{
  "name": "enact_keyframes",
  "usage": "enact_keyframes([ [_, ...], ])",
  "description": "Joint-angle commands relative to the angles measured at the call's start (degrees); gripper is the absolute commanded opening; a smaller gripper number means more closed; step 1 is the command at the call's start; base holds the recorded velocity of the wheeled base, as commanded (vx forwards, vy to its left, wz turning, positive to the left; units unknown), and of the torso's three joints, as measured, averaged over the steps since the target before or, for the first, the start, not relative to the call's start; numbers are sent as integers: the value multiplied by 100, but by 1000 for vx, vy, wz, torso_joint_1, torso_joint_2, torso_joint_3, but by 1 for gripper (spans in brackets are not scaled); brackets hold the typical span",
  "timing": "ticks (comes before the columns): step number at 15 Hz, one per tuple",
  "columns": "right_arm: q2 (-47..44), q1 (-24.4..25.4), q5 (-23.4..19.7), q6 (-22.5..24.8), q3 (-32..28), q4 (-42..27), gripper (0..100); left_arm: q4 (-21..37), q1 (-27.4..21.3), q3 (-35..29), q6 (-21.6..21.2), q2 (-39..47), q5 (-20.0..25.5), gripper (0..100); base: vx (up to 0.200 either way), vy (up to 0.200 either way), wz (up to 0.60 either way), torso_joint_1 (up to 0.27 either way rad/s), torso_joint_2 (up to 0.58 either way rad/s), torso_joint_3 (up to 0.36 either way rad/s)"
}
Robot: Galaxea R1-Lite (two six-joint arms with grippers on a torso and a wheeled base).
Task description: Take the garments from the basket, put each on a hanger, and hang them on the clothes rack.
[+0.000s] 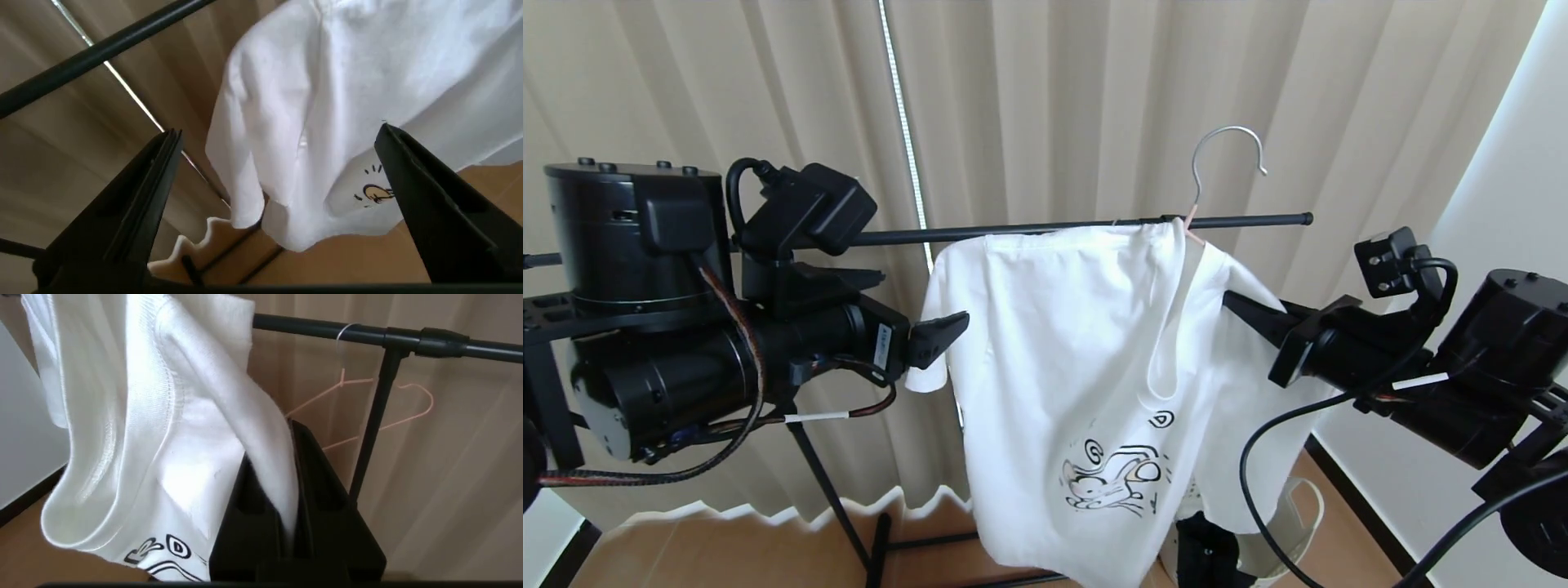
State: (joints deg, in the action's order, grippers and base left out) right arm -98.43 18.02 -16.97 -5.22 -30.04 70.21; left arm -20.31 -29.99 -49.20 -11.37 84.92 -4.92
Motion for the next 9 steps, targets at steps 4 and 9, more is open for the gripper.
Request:
enact_keyframes([
  [4,157,-211,-131,3,95,19,0,-8,37,33,171,464,-17,100,0,0,0,0,0,0],
  [9,403,-211,-430,3,218,11,0,-140,213,25,628,965,-26,100,0,0,0,0,0,0],
])
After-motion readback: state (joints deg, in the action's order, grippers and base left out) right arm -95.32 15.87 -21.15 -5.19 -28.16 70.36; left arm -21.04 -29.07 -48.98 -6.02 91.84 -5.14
